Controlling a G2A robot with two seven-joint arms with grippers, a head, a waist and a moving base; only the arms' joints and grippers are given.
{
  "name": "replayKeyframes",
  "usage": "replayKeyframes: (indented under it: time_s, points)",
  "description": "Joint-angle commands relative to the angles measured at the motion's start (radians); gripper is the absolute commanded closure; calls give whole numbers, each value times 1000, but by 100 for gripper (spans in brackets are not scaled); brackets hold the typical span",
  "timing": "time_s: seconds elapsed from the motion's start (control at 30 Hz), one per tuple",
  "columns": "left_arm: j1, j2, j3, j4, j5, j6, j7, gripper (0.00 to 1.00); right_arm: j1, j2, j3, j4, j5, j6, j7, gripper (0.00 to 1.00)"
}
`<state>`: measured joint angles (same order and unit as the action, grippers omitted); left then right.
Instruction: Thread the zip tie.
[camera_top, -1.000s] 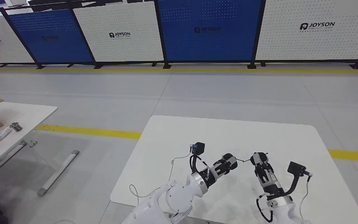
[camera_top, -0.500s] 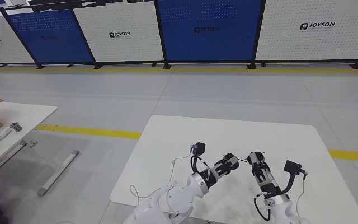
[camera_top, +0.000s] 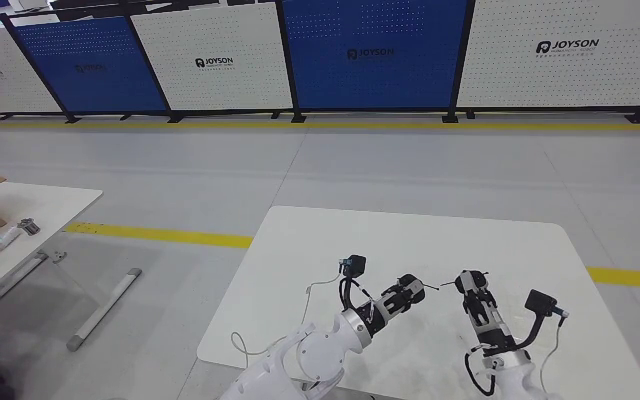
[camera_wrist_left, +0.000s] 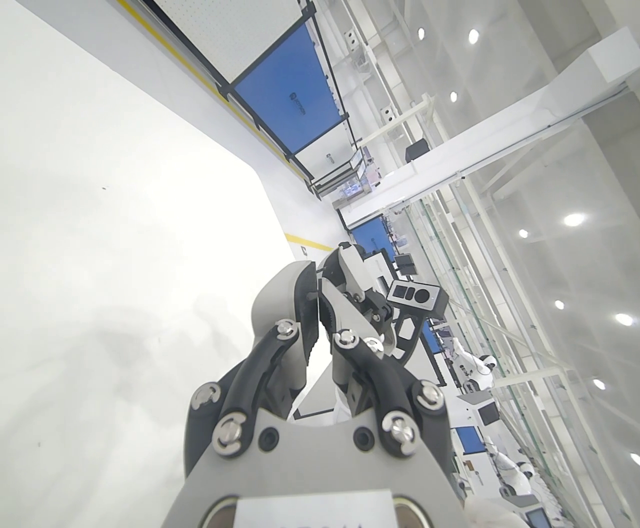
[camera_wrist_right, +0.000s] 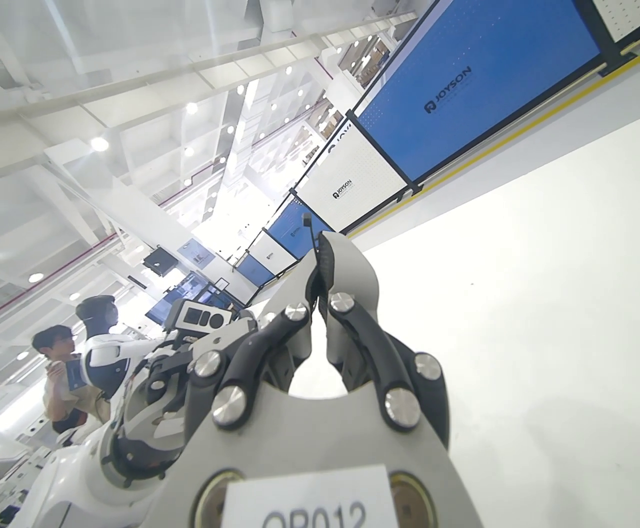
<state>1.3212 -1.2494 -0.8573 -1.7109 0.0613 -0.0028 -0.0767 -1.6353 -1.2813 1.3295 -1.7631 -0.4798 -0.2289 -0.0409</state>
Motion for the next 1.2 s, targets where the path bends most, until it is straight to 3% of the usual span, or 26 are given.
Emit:
replayKeyframes:
  time_s: [0.0,0.67,1.17]
  points:
    - [0,0,0,0,5,0,4,100,-2,0,0,-2,4,-2,1,100]
    - [0,0,0,0,5,0,4,100,-53,3,27,-47,5,-17,10,100]
    - [0,0,0,0,5,0,4,100,-25,-2,-3,-31,-28,23,20,100]
